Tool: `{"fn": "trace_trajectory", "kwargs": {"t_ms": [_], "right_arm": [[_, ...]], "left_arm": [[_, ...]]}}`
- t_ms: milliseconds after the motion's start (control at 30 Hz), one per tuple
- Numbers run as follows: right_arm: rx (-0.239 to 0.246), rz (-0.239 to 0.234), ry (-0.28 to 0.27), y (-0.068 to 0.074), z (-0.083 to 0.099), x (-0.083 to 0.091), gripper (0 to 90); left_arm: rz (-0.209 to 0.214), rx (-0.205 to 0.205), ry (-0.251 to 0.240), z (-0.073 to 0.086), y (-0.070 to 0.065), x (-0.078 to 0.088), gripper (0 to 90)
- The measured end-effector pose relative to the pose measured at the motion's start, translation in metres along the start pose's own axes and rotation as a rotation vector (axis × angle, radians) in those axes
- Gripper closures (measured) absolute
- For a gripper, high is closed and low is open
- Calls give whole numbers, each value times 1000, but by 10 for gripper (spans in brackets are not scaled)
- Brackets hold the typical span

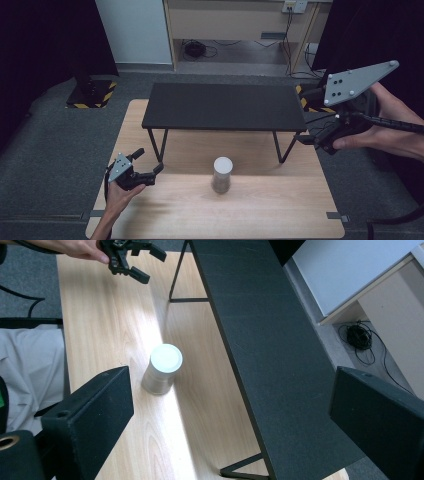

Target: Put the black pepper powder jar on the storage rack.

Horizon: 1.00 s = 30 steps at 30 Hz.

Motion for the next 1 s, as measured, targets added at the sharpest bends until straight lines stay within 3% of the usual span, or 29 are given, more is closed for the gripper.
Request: {"fn": "trace_trajectory", "kwargs": {"t_ms": [400, 1000], "right_arm": [[-6, -8, -2, -2, -4, -5, 38], [-29, -79, 22, -3, 8, -66, 38]], "left_arm": [[12, -19, 14, 0, -1, -1, 18], [40, -45, 39, 0, -5, -3, 18]]}}
Point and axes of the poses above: each handheld gripper's, and its own axes: x roughly backward along the jaws, z roughly out of its underside, y roughly to its left, the point moved 9 cm from there along -x, roughly forward along the jaws, and after that the axes turned 7 degrees about -x, right-handed, at the moved point
